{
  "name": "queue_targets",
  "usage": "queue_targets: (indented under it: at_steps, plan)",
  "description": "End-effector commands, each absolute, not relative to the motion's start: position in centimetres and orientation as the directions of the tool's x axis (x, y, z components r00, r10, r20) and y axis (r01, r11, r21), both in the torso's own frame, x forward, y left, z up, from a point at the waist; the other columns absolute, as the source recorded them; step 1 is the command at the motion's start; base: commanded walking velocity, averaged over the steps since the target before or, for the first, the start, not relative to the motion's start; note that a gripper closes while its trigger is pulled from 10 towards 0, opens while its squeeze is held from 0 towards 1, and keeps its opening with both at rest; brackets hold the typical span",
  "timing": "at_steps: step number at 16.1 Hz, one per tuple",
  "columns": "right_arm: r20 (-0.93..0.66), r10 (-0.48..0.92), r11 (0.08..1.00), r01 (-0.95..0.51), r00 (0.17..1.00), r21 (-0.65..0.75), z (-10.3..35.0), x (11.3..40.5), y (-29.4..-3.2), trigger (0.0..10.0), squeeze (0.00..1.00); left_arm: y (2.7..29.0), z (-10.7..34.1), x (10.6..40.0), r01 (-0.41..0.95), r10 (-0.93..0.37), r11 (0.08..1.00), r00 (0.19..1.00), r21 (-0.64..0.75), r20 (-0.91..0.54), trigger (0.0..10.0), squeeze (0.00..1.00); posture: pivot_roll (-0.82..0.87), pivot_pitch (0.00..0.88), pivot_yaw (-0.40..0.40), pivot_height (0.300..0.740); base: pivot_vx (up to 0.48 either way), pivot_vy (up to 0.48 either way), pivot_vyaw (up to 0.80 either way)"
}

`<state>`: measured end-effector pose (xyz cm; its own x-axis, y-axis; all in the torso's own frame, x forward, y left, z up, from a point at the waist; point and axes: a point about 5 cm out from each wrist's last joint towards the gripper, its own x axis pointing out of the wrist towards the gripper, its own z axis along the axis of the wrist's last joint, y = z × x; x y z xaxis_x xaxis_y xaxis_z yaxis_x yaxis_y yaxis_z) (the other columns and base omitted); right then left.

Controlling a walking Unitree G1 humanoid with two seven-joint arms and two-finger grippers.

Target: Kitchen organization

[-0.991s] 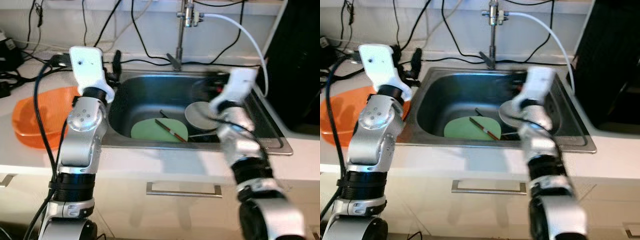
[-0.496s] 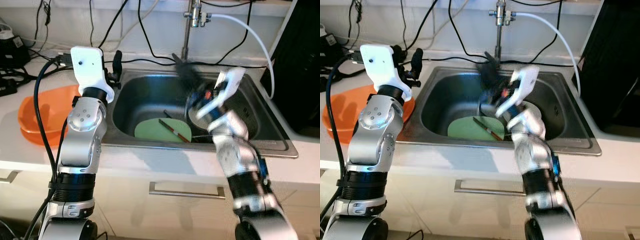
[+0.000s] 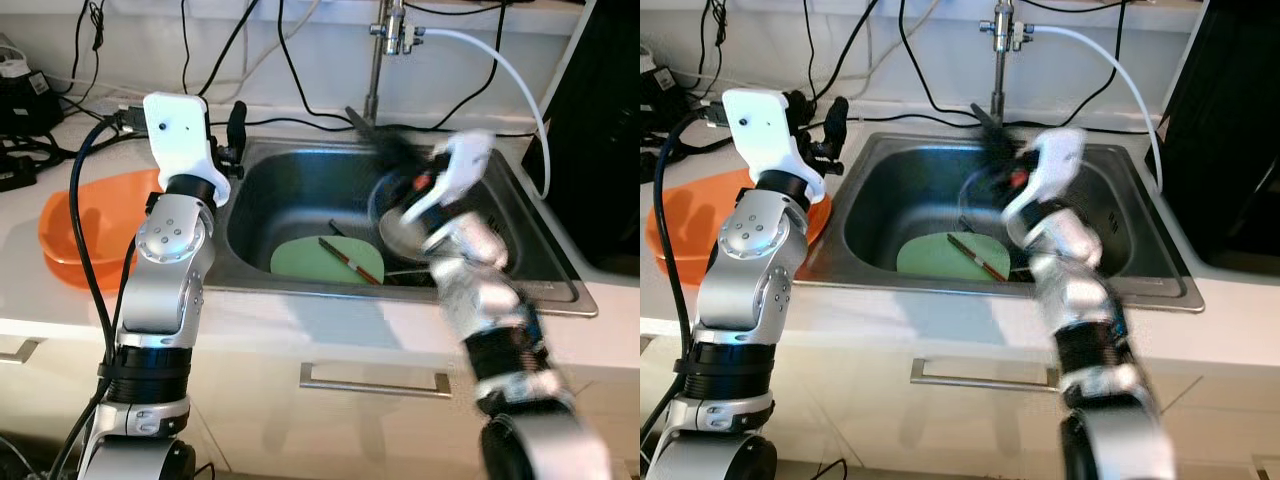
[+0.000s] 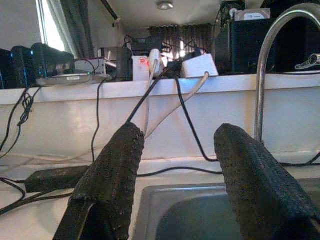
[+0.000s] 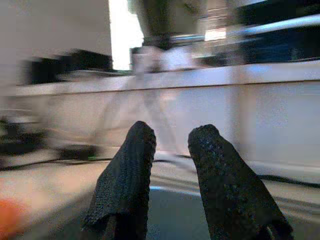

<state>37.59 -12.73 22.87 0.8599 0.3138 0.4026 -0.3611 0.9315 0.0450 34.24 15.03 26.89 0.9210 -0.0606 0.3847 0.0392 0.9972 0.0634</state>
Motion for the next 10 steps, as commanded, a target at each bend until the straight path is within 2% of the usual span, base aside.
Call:
queue_targets:
  at_steps: [1,7,10]
  plan:
    - [0.384,0.239,0.969,-0.244,0.892,-0.037,22.9,37.9,-13.5,10.0,0.00,15.0,27.3,34.3,0.042,-0.063,0.997,0.919,0.063,0.389,10.0,0.00,0.09,0.000,-0.005,0.740,0.000,0.000,0.00]
    - [0.330,0.108,0.990,-0.071,0.938,-0.121,21.4,38.5,-14.4,10.0,0.00,15.9,27.2,34.3,0.010,-0.036,0.997,0.925,0.071,0.379,10.0,0.00,0.10,0.000,-0.005,0.740,0.000,0.000,0.00]
    - [0.327,0.122,0.986,-0.077,0.937,-0.146,21.2,38.5,-14.0,10.0,0.00,17.4,27.3,34.4,-0.042,0.013,0.997,0.928,0.070,0.371,10.0,0.00,0.10,0.000,-0.005,0.740,0.000,0.000,0.00]
